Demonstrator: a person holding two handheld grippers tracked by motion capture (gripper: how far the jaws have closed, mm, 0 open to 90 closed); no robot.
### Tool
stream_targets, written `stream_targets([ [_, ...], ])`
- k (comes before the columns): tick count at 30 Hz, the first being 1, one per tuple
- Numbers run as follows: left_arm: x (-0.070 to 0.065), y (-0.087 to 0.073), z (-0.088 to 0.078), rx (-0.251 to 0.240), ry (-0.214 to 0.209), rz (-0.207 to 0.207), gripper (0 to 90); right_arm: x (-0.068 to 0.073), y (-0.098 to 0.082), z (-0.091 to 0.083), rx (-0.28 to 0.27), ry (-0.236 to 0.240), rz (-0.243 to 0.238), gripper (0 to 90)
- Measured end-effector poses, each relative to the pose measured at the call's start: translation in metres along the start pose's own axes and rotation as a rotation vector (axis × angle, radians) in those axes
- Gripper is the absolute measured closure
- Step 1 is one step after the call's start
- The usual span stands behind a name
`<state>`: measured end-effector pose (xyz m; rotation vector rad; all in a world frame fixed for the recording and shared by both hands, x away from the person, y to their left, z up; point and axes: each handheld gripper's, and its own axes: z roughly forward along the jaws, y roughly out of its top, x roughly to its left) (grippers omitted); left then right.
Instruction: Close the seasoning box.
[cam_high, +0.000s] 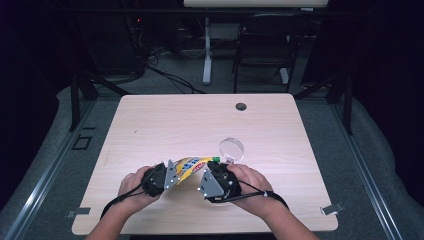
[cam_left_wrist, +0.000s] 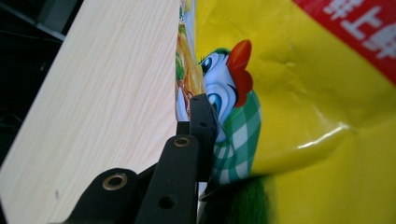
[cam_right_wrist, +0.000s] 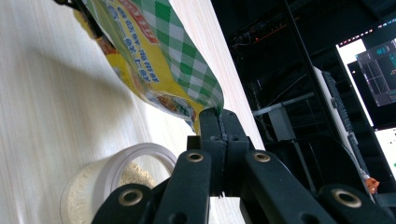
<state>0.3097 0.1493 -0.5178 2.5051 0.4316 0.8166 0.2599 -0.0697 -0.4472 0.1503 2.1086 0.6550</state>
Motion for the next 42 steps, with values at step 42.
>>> stream_targets([
  [42, 0.038, -0.045, 0.023, -0.101, -0.192, -0.424, 86.3, -0.021, -0.011, -0.002, -0.068, 0.006, 0.231, 71.3],
])
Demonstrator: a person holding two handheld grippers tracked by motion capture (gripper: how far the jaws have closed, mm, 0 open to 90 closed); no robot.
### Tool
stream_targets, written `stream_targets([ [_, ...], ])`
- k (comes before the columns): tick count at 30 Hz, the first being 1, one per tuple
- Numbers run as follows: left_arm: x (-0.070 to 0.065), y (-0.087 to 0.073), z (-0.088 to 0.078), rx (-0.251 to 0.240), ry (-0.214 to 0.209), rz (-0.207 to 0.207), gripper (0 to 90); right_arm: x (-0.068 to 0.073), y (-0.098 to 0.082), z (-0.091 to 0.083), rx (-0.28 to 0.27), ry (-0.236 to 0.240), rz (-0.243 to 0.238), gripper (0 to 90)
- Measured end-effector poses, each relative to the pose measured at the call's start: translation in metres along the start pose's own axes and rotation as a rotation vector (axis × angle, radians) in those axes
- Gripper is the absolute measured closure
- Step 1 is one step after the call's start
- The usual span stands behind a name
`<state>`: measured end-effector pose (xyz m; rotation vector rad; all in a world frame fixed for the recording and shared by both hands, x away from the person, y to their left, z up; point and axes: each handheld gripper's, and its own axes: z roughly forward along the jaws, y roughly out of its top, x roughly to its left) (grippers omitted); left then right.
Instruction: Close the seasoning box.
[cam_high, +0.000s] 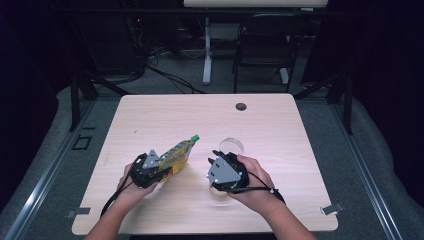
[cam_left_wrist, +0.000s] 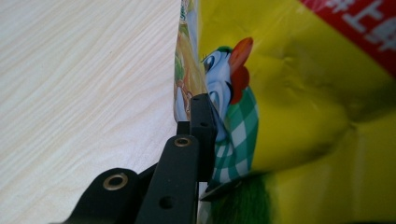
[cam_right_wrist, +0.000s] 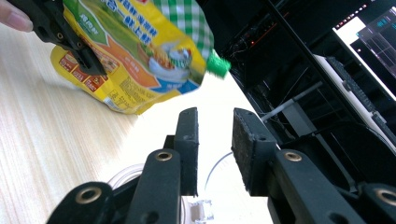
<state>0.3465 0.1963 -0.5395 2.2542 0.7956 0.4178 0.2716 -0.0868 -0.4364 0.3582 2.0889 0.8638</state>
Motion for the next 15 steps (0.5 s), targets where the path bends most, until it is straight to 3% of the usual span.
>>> stream_targets([
  [4, 0.009, -0.006, 0.000, -0.024, -0.023, -0.064, 85.4, -0.003, -0.003, -0.002, -0.001, -0.003, 0.024, 71.0],
  [5, 0.009, -0.006, 0.000, -0.024, -0.023, -0.064, 85.2, -0.004, -0.004, -0.002, -0.004, -0.006, 0.031, 70.8],
  [6, 0.012, -0.009, 0.001, -0.040, -0.026, -0.096, 84.9, -0.005, -0.005, -0.003, -0.005, -0.006, 0.041, 70.5],
  [7, 0.012, -0.009, 0.001, -0.040, -0.026, -0.096, 84.7, -0.006, -0.006, -0.003, -0.005, -0.007, 0.047, 70.2],
  [10, 0.021, -0.014, 0.002, -0.054, -0.059, -0.151, 84.1, -0.008, -0.009, -0.004, -0.003, -0.003, 0.066, 70.2],
  [15, 0.026, -0.019, 0.002, -0.063, -0.073, -0.175, 82.1, -0.011, -0.012, -0.004, 0.005, -0.007, 0.086, 69.9],
])
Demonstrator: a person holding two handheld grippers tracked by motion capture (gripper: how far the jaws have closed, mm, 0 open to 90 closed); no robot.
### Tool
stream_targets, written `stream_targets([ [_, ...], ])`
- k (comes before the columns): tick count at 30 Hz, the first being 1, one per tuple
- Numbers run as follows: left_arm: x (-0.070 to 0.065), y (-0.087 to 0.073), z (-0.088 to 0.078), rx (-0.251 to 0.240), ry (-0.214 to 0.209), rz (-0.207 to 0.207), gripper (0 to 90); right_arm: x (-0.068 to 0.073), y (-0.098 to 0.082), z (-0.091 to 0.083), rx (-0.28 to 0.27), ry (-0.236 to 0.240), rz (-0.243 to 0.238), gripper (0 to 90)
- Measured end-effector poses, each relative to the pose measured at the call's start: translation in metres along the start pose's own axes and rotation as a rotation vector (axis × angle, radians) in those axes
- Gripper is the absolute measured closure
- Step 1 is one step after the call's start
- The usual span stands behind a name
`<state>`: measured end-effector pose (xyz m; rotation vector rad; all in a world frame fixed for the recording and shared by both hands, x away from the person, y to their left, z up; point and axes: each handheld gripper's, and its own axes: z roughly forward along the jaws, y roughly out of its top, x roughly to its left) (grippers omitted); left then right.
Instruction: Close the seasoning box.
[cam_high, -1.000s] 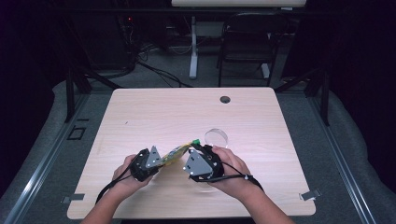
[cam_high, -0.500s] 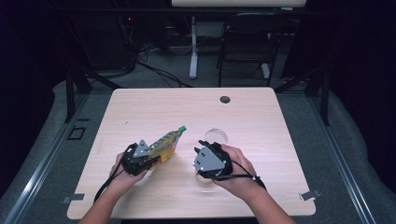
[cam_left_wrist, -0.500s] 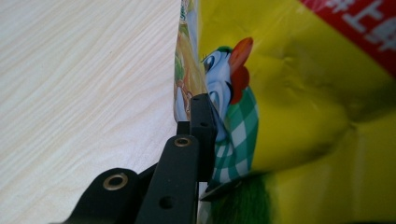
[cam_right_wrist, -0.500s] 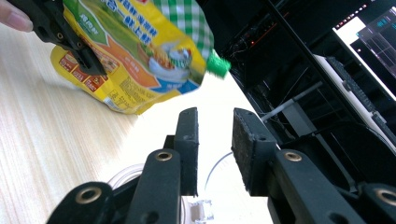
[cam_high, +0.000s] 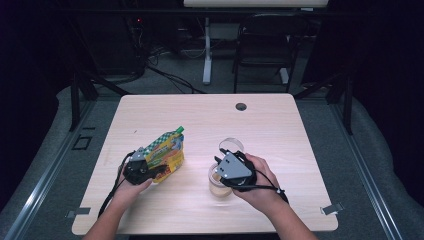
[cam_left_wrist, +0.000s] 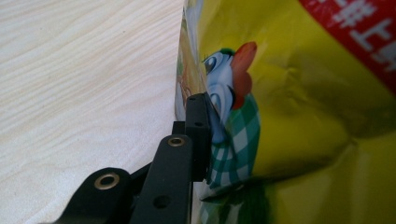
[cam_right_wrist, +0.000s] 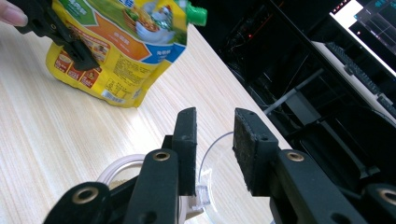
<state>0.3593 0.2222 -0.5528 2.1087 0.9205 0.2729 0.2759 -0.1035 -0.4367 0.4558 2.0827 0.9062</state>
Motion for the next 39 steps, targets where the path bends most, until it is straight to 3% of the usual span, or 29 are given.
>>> stream_targets([
  [5, 0.003, -0.005, 0.000, -0.009, -0.008, -0.034, 79.1, -0.004, -0.003, 0.001, -0.001, 0.000, 0.022, 69.4],
  [16, 0.003, -0.011, -0.005, -0.025, -0.008, -0.047, 67.2, -0.015, -0.009, 0.003, 0.007, 0.009, 0.092, 65.2],
  [22, 0.001, -0.013, -0.007, -0.034, -0.002, -0.044, 56.9, -0.025, -0.015, 0.006, 0.002, 0.016, 0.168, 54.8],
  [25, 0.000, -0.014, -0.009, -0.036, 0.000, -0.035, 55.8, -0.031, -0.019, 0.007, 0.000, 0.015, 0.211, 51.7],
  [39, 0.000, -0.017, -0.022, -0.082, 0.001, -0.060, 52.6, -0.045, -0.042, 0.024, 0.060, 0.008, 0.317, 47.5],
])
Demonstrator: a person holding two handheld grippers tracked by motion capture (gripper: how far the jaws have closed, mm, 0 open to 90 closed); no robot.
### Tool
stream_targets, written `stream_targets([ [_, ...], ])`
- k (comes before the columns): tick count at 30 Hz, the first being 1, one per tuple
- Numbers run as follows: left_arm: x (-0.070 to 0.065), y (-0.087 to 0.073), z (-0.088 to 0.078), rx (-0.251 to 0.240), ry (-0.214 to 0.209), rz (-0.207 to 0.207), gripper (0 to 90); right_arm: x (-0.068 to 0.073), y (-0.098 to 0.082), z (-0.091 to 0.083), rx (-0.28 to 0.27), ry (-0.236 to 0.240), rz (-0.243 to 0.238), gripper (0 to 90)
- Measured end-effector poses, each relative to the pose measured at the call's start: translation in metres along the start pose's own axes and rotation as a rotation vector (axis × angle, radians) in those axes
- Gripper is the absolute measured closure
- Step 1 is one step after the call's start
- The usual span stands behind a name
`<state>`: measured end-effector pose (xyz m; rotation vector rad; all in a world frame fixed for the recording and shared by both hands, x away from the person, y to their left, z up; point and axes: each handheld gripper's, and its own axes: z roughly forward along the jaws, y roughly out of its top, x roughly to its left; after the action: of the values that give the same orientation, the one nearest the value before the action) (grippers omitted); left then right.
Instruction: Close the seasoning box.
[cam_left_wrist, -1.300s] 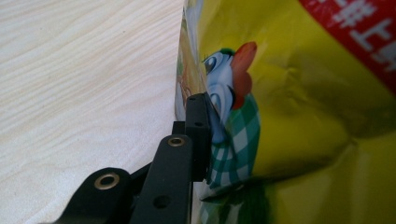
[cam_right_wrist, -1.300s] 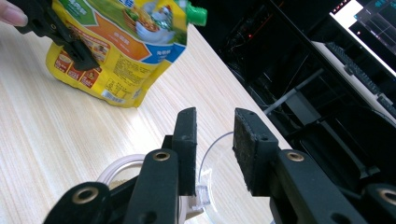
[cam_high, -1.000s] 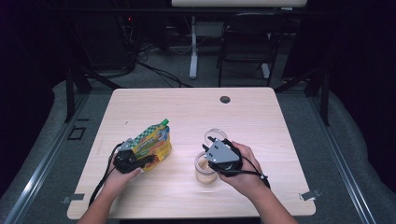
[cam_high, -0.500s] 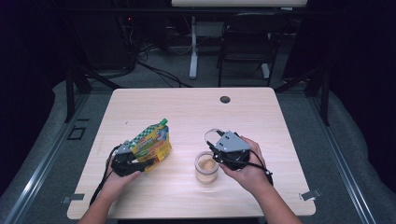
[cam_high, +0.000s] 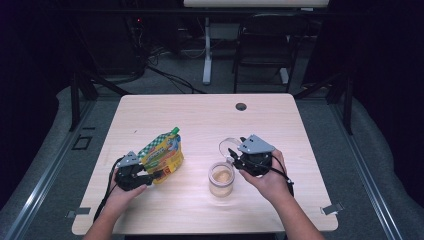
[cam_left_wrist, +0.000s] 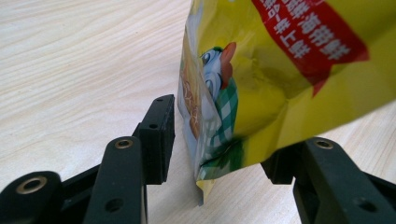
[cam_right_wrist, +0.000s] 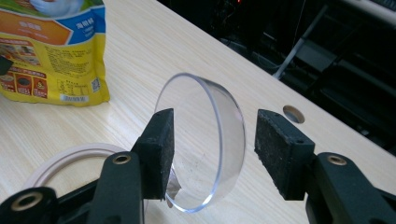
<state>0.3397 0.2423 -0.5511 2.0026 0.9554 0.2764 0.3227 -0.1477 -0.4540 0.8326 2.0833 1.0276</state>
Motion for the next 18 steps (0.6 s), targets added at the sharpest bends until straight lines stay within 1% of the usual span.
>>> stream_targets([
  [2, 0.0011, 0.0002, -0.0022, -0.001, -0.001, 0.002, 52.6, -0.0023, -0.0019, 0.0027, 0.004, 0.009, 0.021, 47.5],
  [5, 0.0023, 0.0002, -0.0050, -0.021, 0.000, -0.010, 52.4, -0.0040, -0.0035, 0.0044, 0.006, 0.017, 0.038, 49.3],
  [7, 0.0030, 0.0004, -0.0061, -0.023, -0.002, -0.016, 52.4, -0.0044, -0.0043, 0.0051, -0.002, 0.026, 0.053, 50.5],
  [12, 0.0056, 0.0015, -0.0100, -0.021, 0.005, -0.020, 52.3, -0.0037, -0.0063, 0.0076, 0.012, 0.034, 0.054, 54.7],
  [15, 0.0061, 0.0010, -0.0099, -0.031, 0.004, -0.026, 52.2, -0.0040, -0.0070, 0.0085, 0.018, 0.044, 0.049, 55.6],
  [18, 0.0060, 0.0008, -0.0101, -0.031, 0.004, -0.026, 52.1, -0.0046, -0.0073, 0.0086, 0.014, 0.047, 0.062, 56.6],
])
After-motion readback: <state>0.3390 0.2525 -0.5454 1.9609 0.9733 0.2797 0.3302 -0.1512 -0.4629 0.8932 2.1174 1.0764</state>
